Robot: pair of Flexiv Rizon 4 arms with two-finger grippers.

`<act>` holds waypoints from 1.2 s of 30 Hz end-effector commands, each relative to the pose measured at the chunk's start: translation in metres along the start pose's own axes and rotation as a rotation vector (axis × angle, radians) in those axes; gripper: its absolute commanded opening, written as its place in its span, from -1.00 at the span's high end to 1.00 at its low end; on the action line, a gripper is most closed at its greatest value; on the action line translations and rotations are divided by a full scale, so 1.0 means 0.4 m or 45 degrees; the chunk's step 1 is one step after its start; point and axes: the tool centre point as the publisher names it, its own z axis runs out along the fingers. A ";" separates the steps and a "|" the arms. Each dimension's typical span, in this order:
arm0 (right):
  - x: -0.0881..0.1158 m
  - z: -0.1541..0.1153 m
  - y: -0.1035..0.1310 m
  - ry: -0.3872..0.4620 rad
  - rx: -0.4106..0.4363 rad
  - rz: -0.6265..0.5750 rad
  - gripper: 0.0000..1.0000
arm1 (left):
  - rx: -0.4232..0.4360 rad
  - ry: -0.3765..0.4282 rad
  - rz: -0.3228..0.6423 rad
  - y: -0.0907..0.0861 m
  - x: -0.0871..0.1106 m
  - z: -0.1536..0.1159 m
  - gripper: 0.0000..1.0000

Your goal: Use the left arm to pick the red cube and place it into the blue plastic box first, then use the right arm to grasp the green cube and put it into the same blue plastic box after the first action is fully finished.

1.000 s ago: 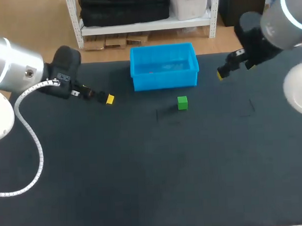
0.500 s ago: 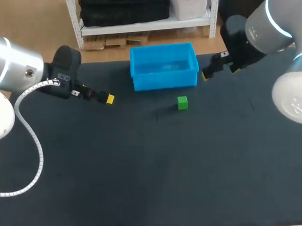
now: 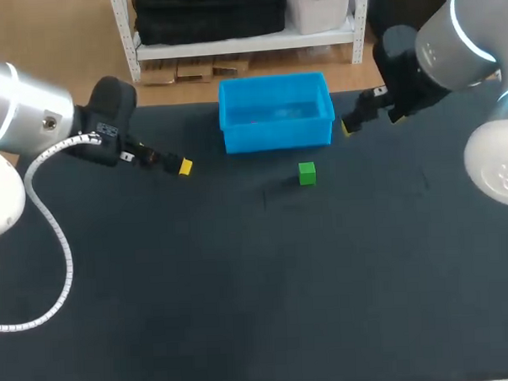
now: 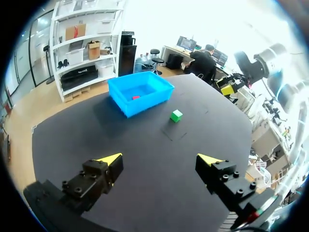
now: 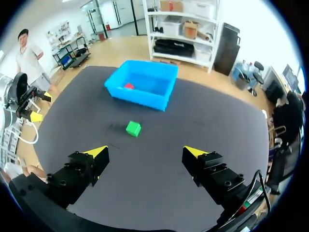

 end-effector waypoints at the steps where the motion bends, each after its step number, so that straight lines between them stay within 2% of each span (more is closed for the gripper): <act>1: -0.020 0.015 0.050 0.112 0.051 0.055 -1.00 | 0.008 -0.009 0.003 0.003 0.004 -0.001 -1.00; 13: -0.036 0.085 0.082 0.318 0.117 0.156 -1.00 | 0.008 -0.009 0.003 0.003 0.004 -0.001 -1.00; 28: -0.039 0.206 0.127 0.335 0.095 0.220 -1.00 | 0.008 -0.009 0.003 0.003 0.004 -0.001 -1.00; 36: -0.032 0.250 0.132 0.355 0.134 0.206 -1.00 | 0.008 -0.009 0.003 0.003 0.004 -0.001 -1.00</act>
